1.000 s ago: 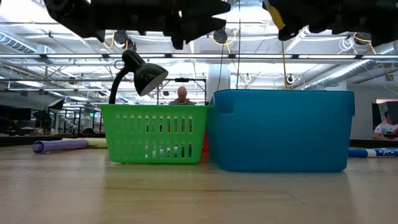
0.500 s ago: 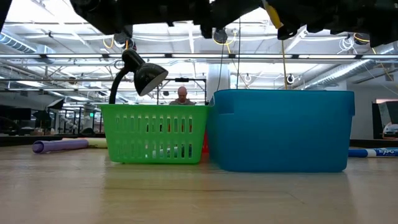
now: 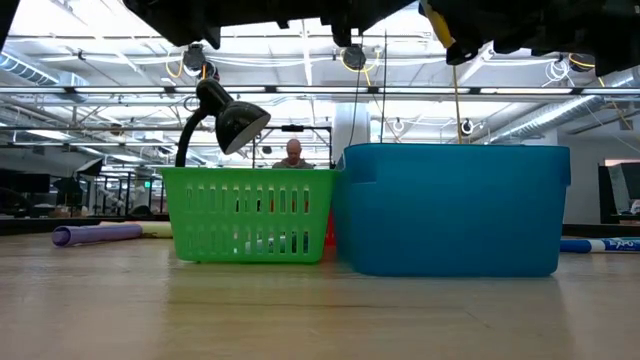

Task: Pick & Place Markers
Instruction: Put the small yellow highlighter pen into the green bin

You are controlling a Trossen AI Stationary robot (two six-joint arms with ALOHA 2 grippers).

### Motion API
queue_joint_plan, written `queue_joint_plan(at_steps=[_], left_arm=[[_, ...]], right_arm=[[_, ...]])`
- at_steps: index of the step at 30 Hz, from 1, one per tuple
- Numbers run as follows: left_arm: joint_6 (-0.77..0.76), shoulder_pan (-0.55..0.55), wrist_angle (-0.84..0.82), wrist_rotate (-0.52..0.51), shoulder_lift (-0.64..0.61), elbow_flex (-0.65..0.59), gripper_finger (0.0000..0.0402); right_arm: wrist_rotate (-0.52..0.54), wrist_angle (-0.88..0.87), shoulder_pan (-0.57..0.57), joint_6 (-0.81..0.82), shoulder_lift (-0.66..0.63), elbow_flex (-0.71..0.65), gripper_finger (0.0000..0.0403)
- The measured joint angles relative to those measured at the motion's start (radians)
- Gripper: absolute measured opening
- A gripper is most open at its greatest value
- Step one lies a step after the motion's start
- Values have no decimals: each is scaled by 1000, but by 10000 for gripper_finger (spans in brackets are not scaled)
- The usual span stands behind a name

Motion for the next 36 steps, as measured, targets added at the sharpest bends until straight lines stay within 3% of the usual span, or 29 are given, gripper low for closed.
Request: queue_joint_plan(at_steps=[6,14,18,23,26,30,36], left_arm=[[40,2,-3,0,0,-1,196],[32,22,42,-3,0,-1,37],[7,31,39,-5,0,-2,37],[23,7,4,-38,-11,-2,37],[-7,-26,-135,-92,-79,-3,37],[-158,-96,-405,-137,-182,-2,37],[-390,-226,-604,-263,-227,-27,37]], right_arm=[[-1,-1,0,0,0,0,24],[3,-3,0,8,0,0,24],[40,-5,0,28,-1,0,29],[126,-23,2,53,0,0,65],[136,-22,2,58,-3,1,92],[203,-38,-3,59,-15,1,120],[288,-119,-2,60,-51,0,143]])
